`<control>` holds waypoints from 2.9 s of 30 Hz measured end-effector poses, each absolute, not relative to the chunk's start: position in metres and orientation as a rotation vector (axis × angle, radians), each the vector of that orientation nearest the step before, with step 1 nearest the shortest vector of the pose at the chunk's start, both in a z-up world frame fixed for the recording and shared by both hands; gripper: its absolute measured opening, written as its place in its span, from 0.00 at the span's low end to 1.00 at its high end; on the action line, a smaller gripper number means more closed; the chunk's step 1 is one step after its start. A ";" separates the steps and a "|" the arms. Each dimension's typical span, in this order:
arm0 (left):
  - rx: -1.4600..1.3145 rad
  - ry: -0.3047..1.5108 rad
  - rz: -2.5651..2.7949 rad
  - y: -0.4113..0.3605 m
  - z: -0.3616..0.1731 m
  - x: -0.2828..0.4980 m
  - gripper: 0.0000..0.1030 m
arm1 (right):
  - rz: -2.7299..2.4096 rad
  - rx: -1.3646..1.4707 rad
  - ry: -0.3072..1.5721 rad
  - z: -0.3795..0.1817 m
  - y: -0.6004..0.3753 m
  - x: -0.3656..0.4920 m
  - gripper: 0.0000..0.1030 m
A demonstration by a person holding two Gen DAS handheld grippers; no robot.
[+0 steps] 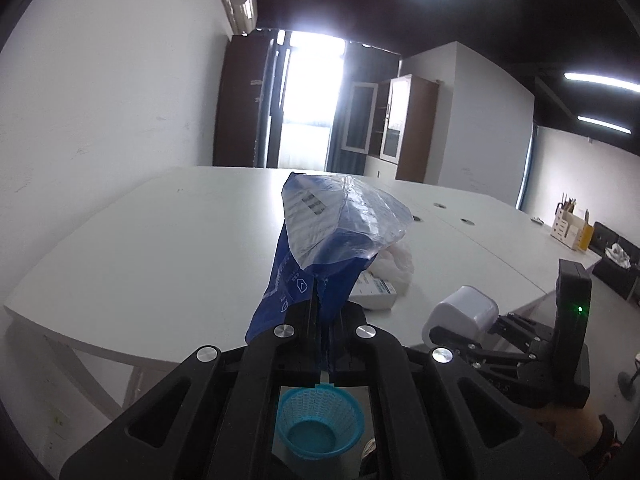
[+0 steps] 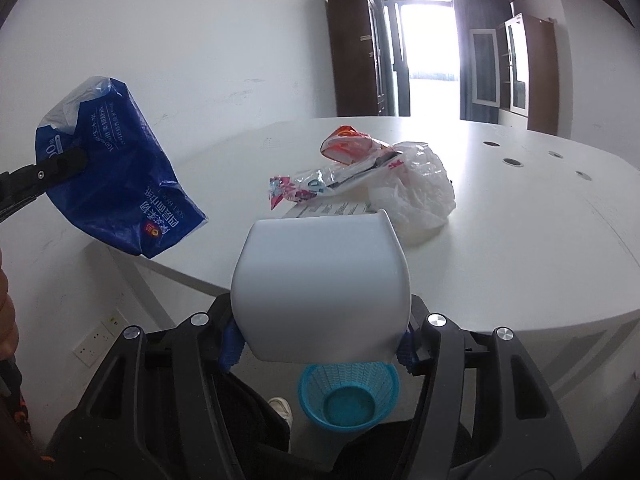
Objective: Collect trash
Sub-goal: 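Carry the blue bag and white cup down over the blue wastebasket with both tools, then open both tools to drop the bag and cup into the wastebasket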
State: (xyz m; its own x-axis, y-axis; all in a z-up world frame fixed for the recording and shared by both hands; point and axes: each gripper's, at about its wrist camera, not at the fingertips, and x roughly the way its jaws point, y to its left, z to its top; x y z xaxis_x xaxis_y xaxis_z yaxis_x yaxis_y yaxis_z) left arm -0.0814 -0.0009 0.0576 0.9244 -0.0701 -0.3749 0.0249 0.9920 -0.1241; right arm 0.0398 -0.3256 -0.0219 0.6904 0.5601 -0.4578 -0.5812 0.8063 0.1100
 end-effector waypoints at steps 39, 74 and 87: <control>-0.304 0.989 -0.091 -0.002 -0.251 0.057 0.01 | 0.594 -0.047 1.086 -0.263 -0.284 0.125 0.54; -0.520 1.380 0.003 0.030 -0.419 0.236 0.01 | 0.472 0.135 1.556 -0.437 -0.250 0.274 0.54; -0.626 1.345 0.027 0.045 -0.422 0.238 0.49 | 0.466 0.136 1.553 -0.442 -0.247 0.279 0.70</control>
State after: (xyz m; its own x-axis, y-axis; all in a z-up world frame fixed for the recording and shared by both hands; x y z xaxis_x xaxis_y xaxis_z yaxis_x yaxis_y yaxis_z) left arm 0.2382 0.0451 -0.4218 0.2492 -0.3308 -0.9102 -0.3674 0.8373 -0.4049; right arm 0.2785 -0.2473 -0.4422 -0.0489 0.3703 -0.9276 -0.2017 0.9059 0.3723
